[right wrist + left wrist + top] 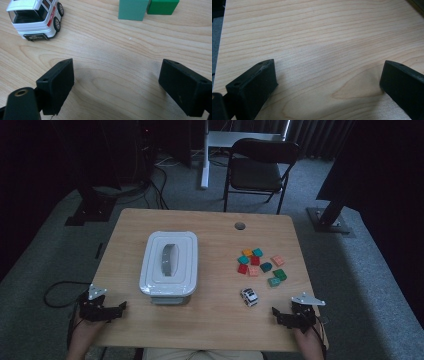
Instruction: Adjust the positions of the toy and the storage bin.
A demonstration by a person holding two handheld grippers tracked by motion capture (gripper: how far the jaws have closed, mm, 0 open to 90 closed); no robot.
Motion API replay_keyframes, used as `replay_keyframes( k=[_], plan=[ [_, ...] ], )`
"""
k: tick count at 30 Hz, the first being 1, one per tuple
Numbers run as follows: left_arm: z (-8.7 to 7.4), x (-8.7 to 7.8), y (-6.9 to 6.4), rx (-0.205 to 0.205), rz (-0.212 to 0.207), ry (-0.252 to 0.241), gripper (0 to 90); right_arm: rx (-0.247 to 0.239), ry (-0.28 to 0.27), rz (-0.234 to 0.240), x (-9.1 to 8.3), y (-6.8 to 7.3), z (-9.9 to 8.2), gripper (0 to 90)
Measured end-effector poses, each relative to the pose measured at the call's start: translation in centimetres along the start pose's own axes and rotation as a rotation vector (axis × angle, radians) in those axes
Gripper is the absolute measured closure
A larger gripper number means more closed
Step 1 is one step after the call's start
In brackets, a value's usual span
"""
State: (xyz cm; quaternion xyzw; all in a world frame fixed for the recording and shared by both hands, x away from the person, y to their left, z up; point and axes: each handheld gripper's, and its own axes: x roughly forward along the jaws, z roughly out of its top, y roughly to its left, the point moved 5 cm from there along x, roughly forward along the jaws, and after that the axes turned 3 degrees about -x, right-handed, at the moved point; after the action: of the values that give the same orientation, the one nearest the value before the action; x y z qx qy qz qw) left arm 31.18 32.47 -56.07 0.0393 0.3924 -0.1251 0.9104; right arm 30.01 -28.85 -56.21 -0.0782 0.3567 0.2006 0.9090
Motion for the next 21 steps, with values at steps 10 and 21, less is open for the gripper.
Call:
replay_keyframes(
  k=[10,21],
  plan=[
    [0.2,0.2,-0.1,0.016,-0.014,0.003,1.4,-0.025,0.012,-0.013,0.2,0.2,0.1,12.4],
    [1.1,0.8,-0.9,0.018,-0.025,0.03,1.4,0.007,0.018,-0.044,0.7,0.2,0.7,13.3]
  ],
)
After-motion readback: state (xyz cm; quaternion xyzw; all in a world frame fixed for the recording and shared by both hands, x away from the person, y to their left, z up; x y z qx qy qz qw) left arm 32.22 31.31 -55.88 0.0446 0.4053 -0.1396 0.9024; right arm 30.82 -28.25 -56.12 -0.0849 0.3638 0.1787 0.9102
